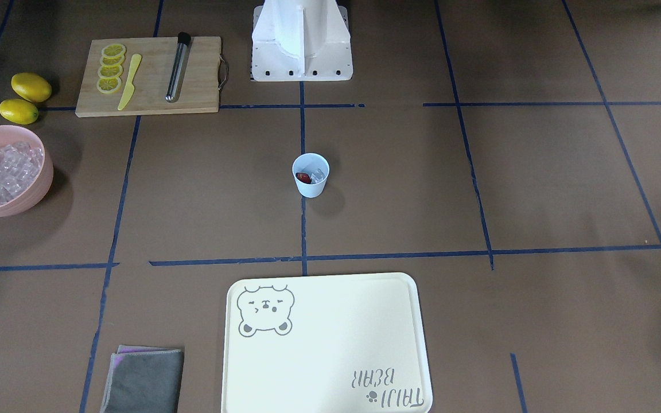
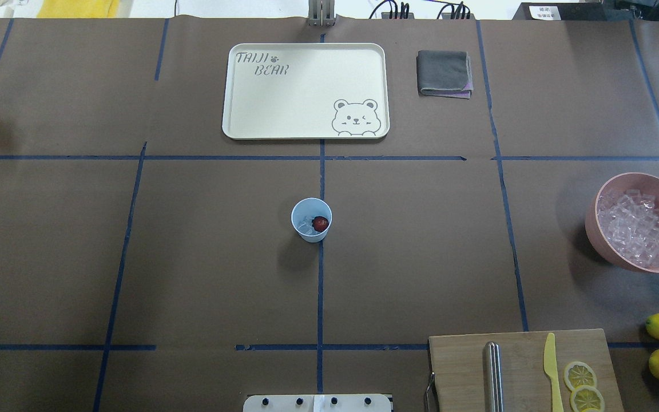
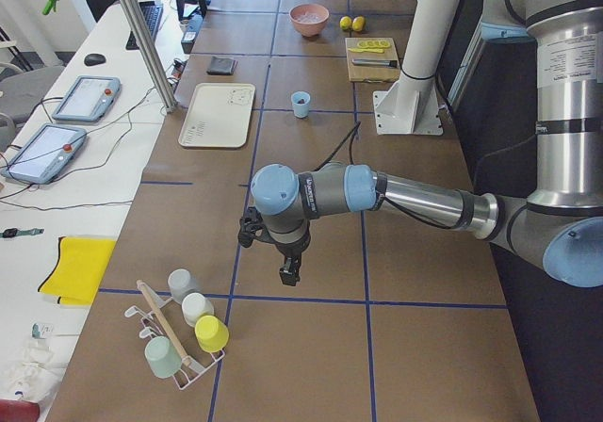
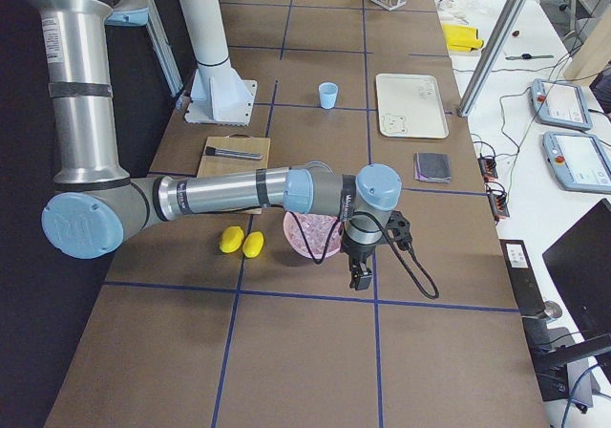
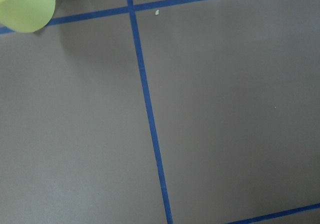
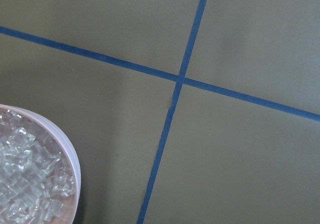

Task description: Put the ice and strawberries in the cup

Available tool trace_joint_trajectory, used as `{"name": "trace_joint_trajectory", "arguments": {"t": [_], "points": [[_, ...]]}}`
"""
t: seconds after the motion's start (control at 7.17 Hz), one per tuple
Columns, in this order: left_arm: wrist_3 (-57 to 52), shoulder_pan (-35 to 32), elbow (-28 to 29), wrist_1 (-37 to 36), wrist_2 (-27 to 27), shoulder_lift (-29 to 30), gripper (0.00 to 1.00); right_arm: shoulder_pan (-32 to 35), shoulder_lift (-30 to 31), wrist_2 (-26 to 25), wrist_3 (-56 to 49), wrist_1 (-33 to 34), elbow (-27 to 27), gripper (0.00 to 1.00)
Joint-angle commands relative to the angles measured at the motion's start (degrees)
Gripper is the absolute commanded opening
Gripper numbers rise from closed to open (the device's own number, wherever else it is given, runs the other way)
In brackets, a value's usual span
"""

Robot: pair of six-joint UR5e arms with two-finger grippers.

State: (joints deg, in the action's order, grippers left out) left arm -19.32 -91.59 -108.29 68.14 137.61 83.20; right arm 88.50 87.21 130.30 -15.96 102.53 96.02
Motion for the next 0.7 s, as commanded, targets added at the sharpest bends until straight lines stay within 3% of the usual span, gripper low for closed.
{"name": "trace_joint_trajectory", "arguments": {"t": [0.0, 0.56], "points": [[0.7, 0.0, -0.2, -0.3, 0.5, 0.0, 1.0, -0.6, 0.0, 0.1, 0.3, -0.1, -0.1, 1.0], [5.4, 0.0, 3.6, 1.2, -0.1, -0.1, 1.0, -1.0, -0.2, 1.3, 4.8, -0.1, 0.0, 1.0]]}}
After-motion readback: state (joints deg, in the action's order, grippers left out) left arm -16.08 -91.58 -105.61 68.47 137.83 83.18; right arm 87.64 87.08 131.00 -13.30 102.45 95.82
